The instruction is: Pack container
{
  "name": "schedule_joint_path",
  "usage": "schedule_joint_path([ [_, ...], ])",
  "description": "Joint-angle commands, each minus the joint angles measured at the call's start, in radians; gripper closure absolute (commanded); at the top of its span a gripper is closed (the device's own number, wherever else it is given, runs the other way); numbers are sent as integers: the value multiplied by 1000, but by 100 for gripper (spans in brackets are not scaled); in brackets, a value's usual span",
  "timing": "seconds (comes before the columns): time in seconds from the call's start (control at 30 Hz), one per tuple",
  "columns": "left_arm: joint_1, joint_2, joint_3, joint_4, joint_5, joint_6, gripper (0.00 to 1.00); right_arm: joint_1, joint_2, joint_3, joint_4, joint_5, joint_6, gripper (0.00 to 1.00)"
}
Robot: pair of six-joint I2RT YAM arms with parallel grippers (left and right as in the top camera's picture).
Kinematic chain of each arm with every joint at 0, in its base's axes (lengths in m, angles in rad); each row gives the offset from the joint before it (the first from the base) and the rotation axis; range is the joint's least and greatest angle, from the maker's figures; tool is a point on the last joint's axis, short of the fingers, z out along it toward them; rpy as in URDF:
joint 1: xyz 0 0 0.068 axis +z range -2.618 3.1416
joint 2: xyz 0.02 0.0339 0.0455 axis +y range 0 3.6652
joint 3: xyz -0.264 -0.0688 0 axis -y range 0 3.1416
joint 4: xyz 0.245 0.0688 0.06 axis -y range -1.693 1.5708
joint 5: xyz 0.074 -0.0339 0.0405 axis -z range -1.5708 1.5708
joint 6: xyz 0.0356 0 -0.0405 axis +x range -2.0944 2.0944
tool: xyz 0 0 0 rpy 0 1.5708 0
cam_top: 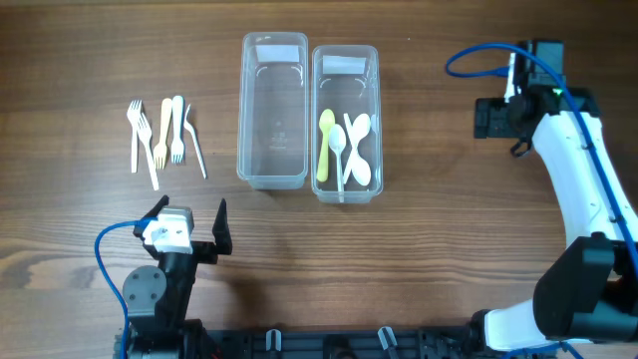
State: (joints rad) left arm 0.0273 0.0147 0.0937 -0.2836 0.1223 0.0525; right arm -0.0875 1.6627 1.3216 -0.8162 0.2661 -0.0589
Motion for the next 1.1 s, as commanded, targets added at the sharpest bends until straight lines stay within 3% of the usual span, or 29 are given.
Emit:
schedule_joint_path([
  [0.0, -3, -8, -6, 3, 12, 22, 0, -28, 1, -8, 30, -11, -39, 0],
  [0.2, -3, -8, -6, 4, 12, 22, 0, -43, 1, -8, 97, -11, -254, 0],
  [0.5, -3, -8, -6, 3, 12, 22, 0, -107, 40, -8, 248, -36, -415, 3],
  [0.8, -3, -8, -6, 4, 12, 22, 0, -304, 206, -8, 347, -341, -471, 14],
  [0.93, -3, -8, -6, 4, 12, 22, 0, -338, 274, -8, 393, -398, -494, 12],
  [1.07, -3, -8, -6, 4, 12, 22, 0, -338, 334, -8, 424, -398, -561, 4],
])
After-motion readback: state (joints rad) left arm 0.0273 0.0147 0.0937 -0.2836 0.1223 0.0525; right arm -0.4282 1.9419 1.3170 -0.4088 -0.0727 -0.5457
